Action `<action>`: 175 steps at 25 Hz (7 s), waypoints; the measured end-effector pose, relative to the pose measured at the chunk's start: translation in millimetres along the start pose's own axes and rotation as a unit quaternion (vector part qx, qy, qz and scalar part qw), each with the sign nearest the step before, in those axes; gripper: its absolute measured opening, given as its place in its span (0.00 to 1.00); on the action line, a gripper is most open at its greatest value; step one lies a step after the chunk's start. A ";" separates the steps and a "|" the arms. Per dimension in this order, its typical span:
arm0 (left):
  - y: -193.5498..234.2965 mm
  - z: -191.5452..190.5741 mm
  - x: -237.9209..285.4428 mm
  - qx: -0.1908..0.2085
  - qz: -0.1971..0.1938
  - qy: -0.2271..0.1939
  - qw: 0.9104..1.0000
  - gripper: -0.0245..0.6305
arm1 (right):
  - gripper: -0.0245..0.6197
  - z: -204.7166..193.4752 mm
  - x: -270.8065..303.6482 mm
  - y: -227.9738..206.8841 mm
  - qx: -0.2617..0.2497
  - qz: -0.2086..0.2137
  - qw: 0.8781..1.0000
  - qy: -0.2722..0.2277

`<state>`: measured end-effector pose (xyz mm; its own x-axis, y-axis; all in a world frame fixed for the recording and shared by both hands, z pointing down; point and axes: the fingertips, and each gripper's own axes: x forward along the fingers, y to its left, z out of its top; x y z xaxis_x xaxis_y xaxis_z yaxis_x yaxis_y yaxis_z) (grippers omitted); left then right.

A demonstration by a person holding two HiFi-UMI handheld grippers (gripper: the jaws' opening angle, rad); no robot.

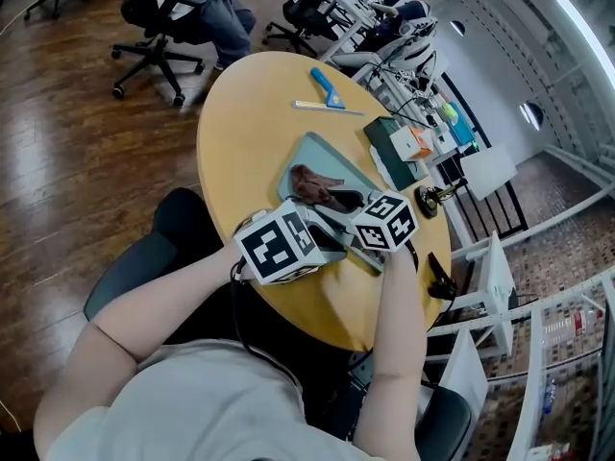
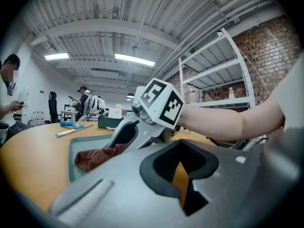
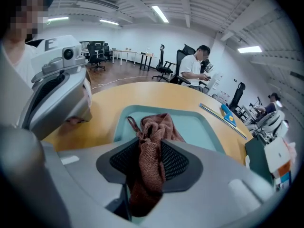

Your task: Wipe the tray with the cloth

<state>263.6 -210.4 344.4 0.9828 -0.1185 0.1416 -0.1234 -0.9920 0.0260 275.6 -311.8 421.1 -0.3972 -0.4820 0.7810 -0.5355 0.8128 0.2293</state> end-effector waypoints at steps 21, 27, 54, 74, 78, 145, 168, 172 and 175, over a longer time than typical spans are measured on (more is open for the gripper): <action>1.3 -3.8 1.1 0.003 0.007 0.001 1.000 0.04 | 0.25 12.9 49.7 -107.5 0.088 -0.075 0.993 0.022; -3.7 -1.3 -8.3 0.001 0.008 0.002 1.000 0.04 | 0.25 34.6 32.9 -22.7 0.013 0.014 1.000 -0.010; 4.7 -5.5 -5.6 -0.002 0.003 -0.006 1.000 0.04 | 0.26 -121.1 -79.4 -12.2 0.128 -0.032 0.991 0.000; 5.9 -2.2 2.0 0.000 0.005 -0.002 1.000 0.04 | 0.25 -106.4 -35.4 -114.7 0.151 -0.123 0.980 0.040; 5.1 -2.5 5.7 0.001 0.004 -0.002 1.000 0.04 | 0.25 -75.7 -11.4 -114.8 0.127 -0.107 0.986 0.035; -4.3 -3.2 -7.5 -0.003 0.002 0.001 1.000 0.04 | 0.25 -19.8 -163.2 -71.1 0.076 -0.247 0.956 -0.140; -1.2 -6.2 -2.7 -0.003 -0.001 -0.004 1.000 0.04 | 0.48 -238.2 -189.5 -80.2 0.301 -0.342 0.889 -0.040; 2.3 -1.6 -7.1 -0.002 0.002 -0.007 1.000 0.04 | 0.25 -142.0 -220.2 -41.8 0.286 -0.323 0.870 -0.237; 1.1 -4.7 -4.1 -0.004 0.001 -0.006 1.000 0.04 | 0.14 -89.8 -207.5 10.0 0.279 -0.247 0.865 -0.336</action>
<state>258.8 -210.8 348.5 0.9841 -0.1202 0.1305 -0.1256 -0.9915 0.0338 419.6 -174.3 313.5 -0.2598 -0.9592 0.1116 -0.9656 0.2588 -0.0240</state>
